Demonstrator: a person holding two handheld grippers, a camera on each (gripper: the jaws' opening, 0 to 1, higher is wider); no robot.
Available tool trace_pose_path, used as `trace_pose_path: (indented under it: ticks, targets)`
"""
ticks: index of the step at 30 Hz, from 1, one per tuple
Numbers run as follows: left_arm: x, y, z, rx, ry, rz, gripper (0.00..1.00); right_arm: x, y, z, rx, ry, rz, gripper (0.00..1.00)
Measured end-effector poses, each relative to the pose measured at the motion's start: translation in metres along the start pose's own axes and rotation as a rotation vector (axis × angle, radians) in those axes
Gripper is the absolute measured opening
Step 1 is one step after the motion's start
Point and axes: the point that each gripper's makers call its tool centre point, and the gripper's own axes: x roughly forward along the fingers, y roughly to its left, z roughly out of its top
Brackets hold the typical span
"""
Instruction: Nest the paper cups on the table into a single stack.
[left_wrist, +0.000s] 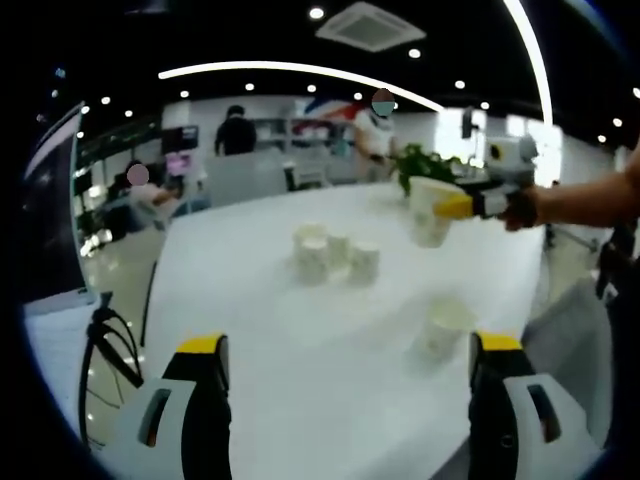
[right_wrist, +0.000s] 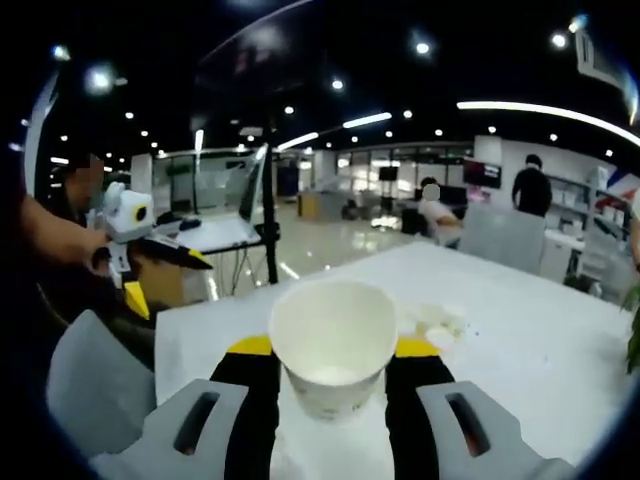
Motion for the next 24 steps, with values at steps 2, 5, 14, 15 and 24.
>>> trace_pose_path:
  ticks: [2,5,14,15,24]
  targets:
    - [0.0,-0.001,-0.001,0.002,0.0,-0.001,0.99,-0.002,0.004,-0.001,0.004,-0.004,0.008,0.38]
    - [0.001,-0.003,-0.003,0.001,0.007,-0.003,0.99,-0.004,0.009,-0.001,0.009,-0.017,0.007,0.38]
    - [0.003,-0.004,-0.005,-0.011,0.006,-0.003,0.99,-0.01,0.024,-0.002,0.009,-0.025,0.029,0.37]
    - [0.004,-0.004,-0.005,-0.012,0.005,-0.003,0.99,-0.011,0.027,-0.003,0.008,-0.021,0.034,0.37]
    - [0.005,-0.007,-0.009,-0.014,0.007,-0.009,0.99,-0.013,0.042,-0.011,0.012,-0.012,0.053,0.37]
